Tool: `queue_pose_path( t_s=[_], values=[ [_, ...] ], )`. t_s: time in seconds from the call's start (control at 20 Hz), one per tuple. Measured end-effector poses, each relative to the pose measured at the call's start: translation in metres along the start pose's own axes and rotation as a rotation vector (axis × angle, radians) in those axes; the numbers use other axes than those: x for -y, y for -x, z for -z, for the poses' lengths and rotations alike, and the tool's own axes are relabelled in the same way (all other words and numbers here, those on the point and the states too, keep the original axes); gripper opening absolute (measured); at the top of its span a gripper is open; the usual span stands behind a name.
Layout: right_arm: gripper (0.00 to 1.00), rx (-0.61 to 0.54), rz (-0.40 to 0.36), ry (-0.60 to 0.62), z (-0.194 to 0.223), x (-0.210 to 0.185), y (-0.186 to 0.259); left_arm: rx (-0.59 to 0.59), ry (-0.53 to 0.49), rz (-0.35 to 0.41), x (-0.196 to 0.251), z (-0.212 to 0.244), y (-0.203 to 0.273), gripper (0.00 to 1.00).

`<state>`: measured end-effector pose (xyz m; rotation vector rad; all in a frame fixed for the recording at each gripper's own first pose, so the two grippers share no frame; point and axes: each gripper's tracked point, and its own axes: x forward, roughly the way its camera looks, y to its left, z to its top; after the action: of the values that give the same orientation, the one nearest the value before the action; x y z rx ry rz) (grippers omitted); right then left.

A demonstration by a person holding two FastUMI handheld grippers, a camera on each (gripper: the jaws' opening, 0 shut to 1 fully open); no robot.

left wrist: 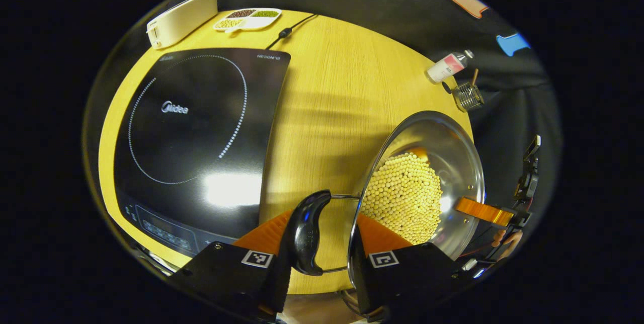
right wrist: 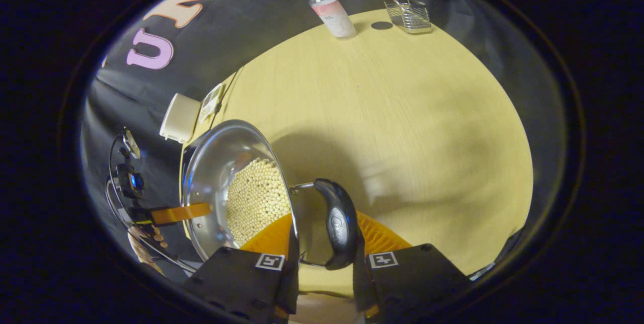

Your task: First push the handle of the pot to place it horizontally, then grasp the pot with both hands and set it on the induction cooktop.

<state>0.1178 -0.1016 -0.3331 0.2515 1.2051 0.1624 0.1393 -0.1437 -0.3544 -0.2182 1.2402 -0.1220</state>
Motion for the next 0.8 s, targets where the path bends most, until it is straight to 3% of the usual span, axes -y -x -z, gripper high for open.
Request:
queue_pose_path(
  t_s=[0.4,0.8],
  values=[
    [0.46,0.073,0.007,-0.059,0.021,-0.055,0.018,0.030,-0.076,0.004,0.000,-0.005,-0.006,0.55],
    [0.46,0.068,0.009,-0.095,0.046,-0.140,-0.007,0.023,-0.107,-0.008,0.001,-0.008,-0.007,0.53]
  ],
)
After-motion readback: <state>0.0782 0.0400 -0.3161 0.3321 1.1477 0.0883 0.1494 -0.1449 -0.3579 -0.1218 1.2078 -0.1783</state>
